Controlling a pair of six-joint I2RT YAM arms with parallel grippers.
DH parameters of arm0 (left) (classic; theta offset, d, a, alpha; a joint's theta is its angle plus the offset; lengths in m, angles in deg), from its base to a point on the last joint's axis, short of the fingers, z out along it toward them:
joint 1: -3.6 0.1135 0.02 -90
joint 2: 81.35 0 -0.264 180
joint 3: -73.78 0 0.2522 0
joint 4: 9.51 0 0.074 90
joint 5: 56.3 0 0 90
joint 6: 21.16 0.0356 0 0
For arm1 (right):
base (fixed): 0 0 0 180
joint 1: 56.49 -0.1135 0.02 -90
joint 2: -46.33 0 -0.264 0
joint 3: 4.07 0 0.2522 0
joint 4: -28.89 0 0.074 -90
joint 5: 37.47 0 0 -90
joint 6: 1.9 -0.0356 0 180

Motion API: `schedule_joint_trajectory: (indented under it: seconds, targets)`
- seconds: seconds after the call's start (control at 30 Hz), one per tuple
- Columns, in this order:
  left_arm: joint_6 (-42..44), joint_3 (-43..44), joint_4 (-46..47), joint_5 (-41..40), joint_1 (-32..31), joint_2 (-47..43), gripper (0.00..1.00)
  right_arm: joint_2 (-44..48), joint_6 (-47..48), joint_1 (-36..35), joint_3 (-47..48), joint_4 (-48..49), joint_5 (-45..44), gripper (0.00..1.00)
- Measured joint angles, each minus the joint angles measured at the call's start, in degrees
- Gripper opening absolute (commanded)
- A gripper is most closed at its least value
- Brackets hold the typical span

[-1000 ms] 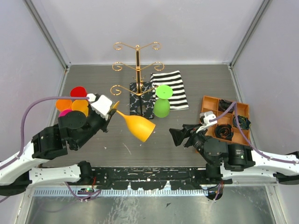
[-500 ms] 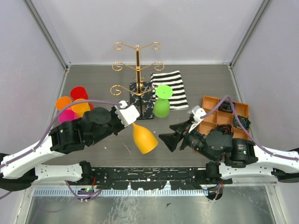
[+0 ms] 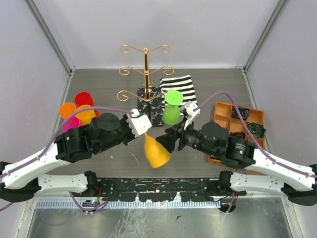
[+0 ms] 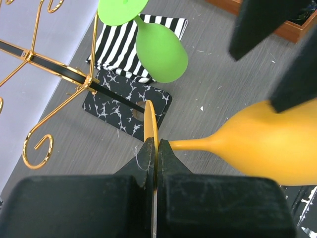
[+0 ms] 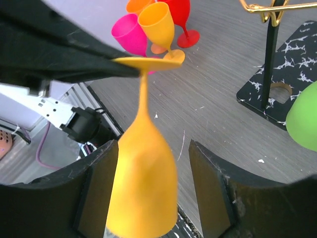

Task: Place the wine glass upside down on the wine glass rack
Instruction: Turn the wine glass upside down at the wine rack.

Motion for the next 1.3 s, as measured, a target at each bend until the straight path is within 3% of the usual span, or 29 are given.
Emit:
schedule_joint_trajectory:
  seconds: [0.2, 0.47, 1.3]
  targets:
    - [0.66, 0.0, -0.02, 1.01, 0.0, -0.42, 0.0, -4.81, -2.34, 11.69, 0.0, 3.91, 15.37, 0.62]
    - [2.08, 0.0, -0.02, 1.09, 0.0, -0.37, 0.0, -7.65, -5.9, 15.15, -0.28, 9.53, 29.05, 0.56]
    - [2.84, 1.27, 1.2, 1.6, 0.0, 2.64, 0.0, -10.99, -7.37, 16.02, -4.85, 14.4, 30.4, 0.37]
